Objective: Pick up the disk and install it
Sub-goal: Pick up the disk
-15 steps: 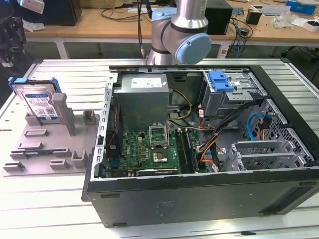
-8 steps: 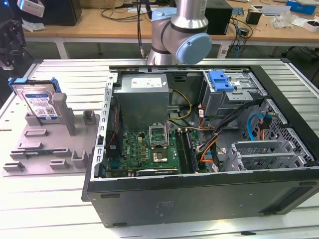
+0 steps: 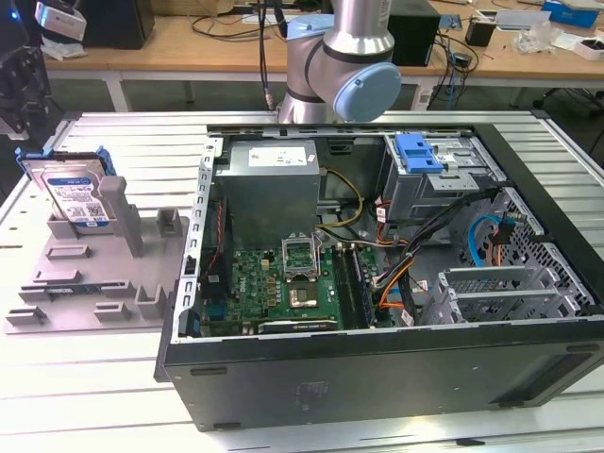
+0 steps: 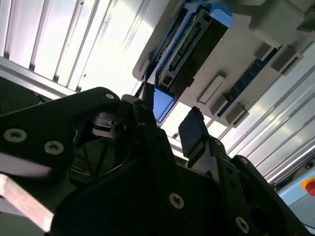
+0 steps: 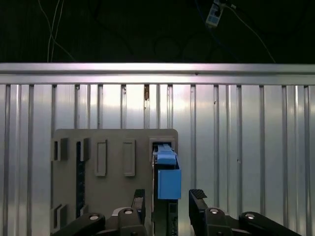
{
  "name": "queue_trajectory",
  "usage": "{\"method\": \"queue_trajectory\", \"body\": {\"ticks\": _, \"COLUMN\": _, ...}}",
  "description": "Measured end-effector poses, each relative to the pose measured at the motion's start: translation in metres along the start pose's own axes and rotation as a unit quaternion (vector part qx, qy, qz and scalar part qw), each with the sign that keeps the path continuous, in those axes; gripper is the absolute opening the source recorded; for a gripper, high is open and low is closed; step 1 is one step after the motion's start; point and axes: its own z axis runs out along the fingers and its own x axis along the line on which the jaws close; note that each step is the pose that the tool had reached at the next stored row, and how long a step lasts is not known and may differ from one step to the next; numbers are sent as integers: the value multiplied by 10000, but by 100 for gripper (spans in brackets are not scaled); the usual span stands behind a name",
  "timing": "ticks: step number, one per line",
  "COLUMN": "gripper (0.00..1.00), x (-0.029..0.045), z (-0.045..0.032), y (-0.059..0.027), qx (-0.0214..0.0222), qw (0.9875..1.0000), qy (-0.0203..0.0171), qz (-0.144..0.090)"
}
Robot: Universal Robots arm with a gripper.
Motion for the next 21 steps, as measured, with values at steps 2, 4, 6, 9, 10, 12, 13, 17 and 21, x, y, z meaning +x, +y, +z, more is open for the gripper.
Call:
{"method": "queue_trajectory", "body": {"ticks": 2, "gripper": 48, "x": -1, "z": 34, "y": -1, "qx": 0, "qw": 10000, "qy": 2, "qz": -39}}
{"method": "queue_trajectory", "body": {"ticks": 4, "gripper": 48, "x": -1, "z": 64, "y": -2, "qx": 1, "qw": 10000, "qy": 3, "qz": -70}}
{"method": "queue_trajectory", "body": {"ticks": 6, "gripper": 48, "x": -1, "z": 86, "y": -3, "qx": 2, "qw": 10000, "qy": 3, "qz": -91}}
{"method": "queue_trajectory", "body": {"ticks": 9, "gripper": 48, "x": -9, "z": 129, "y": 5, "qx": 13, "qw": 9999, "qy": 5, "qz": -130}}
{"method": "queue_trajectory", "body": {"ticks": 10, "gripper": 48, "x": -19, "z": 142, "y": 16, "qx": 17, "qw": 9999, "qy": 6, "qz": -144}}
{"method": "queue_trajectory", "body": {"ticks": 12, "gripper": 48, "x": -54, "z": 159, "y": 37, "qx": 20, "qw": 9999, "qy": 6, "qz": -161}}
{"method": "queue_trajectory", "body": {"ticks": 13, "gripper": 48, "x": -56, "z": 163, "y": 37, "qx": 21, "qw": 9999, "qy": 6, "qz": -164}}
{"method": "queue_trajectory", "body": {"ticks": 17, "gripper": 48, "x": -57, "z": 180, "y": 37, "qx": 21, "qw": 9998, "qy": 7, "qz": -176}}
{"method": "queue_trajectory", "body": {"ticks": 21, "gripper": 48, "x": -55, "z": 194, "y": 41, "qx": 21, "qw": 9998, "qy": 7, "qz": -190}}
